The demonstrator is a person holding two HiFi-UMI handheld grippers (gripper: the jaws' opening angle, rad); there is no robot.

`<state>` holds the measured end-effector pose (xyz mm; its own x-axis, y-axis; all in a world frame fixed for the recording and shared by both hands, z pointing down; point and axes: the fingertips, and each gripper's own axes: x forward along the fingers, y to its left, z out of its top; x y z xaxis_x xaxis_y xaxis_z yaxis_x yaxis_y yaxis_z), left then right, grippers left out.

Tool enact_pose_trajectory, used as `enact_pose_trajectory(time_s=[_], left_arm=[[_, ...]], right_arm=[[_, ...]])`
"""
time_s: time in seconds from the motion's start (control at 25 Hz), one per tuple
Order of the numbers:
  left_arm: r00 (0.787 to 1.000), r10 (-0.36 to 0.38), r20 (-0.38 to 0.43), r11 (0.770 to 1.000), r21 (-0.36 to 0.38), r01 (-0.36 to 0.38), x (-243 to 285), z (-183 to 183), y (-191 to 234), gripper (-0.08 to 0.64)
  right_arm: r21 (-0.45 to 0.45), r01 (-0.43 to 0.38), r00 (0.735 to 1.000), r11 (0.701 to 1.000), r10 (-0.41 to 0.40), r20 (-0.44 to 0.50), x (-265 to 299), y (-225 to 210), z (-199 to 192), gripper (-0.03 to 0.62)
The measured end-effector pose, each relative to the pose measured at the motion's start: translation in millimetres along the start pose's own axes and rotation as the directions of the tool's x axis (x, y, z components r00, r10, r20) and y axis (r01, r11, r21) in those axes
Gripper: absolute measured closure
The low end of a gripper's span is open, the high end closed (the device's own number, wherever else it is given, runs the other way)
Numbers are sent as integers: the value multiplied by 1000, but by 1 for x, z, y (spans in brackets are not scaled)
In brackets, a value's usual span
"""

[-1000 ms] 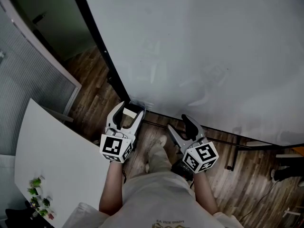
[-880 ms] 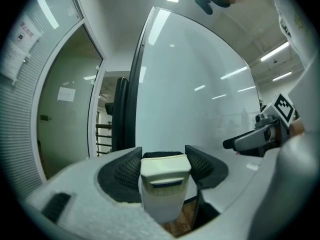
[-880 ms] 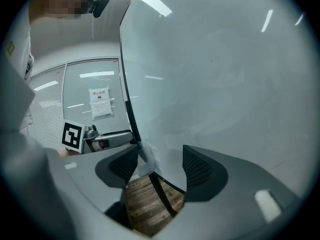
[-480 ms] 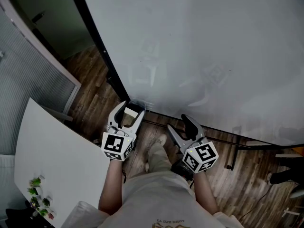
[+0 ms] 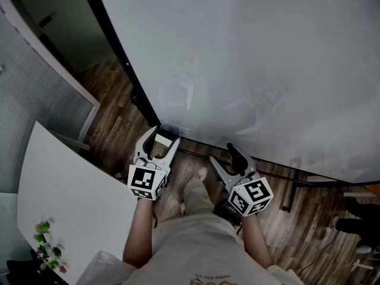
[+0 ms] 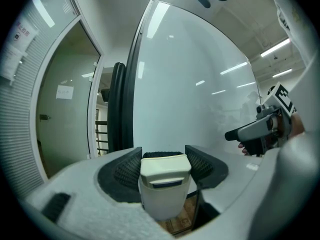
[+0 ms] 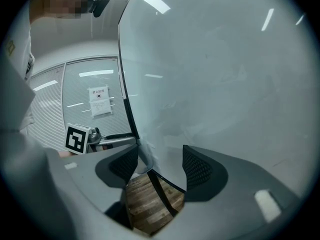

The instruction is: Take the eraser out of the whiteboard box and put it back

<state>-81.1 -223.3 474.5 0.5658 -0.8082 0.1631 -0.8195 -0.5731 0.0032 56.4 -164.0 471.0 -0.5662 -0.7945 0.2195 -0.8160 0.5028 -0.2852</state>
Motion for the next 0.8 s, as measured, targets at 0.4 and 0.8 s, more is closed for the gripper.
enact_pose_trajectory(time_s=[0.4, 0.8], left_arm=[[1000, 24, -1, 1000, 12, -24, 3, -5, 1, 290], [998, 55, 12, 998, 3, -55, 3, -6, 6, 275]], right_arm=[[7, -2, 1000, 1000, 2, -4, -1, -3, -3, 310], [13, 1, 1000, 1000, -1, -4, -2, -6, -3, 311]])
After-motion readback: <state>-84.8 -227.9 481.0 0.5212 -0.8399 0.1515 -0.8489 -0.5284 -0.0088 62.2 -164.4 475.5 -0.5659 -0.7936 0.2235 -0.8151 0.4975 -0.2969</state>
